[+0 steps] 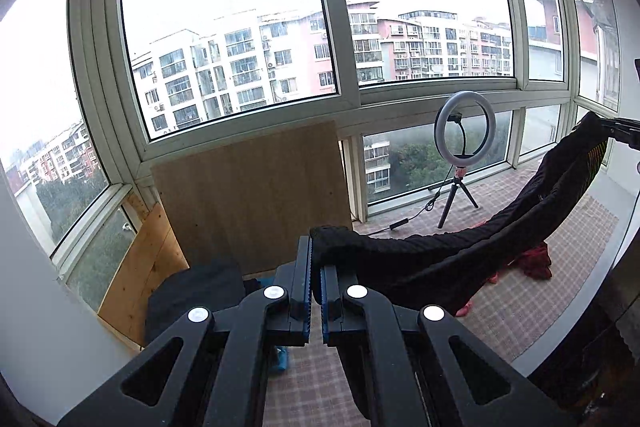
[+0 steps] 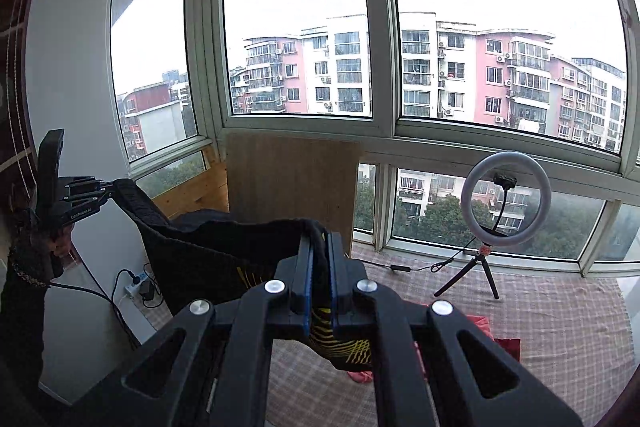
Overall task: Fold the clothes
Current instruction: 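Lift the black shorts with both tools and shake them out, then lower the shorts flat onto the table and open both tools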
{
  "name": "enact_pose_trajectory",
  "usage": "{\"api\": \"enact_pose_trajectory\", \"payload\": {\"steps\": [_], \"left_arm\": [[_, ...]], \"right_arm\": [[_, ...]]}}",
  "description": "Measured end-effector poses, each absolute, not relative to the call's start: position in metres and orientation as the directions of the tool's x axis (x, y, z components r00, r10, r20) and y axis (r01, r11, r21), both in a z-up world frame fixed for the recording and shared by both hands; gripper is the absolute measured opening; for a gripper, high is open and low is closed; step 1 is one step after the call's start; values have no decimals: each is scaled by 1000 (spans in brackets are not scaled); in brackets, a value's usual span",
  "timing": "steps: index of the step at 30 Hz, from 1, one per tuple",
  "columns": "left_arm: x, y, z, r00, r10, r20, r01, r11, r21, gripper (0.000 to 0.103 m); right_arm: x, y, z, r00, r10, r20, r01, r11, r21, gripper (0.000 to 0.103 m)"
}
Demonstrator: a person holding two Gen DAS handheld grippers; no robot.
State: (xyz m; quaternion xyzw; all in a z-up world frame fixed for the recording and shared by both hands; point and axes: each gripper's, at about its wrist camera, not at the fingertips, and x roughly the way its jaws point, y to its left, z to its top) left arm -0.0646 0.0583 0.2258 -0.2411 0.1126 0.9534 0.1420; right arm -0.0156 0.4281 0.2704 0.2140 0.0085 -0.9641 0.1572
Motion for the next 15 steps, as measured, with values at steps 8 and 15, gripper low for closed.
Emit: {"api": "enact_pose_trajectory", "payload": {"steps": [8,15], "left_arm": [[-122,53,210,-799,195,-569,-338,-928,155,2],[-308,60,85,-644,126,-754,-314,-943,111,3]], "right_arm": [[-88,426,231,-810,-313,-495,285,-949,134,6],[-253,434,120,-718,-214,-663,120,-975,185,6]]}}
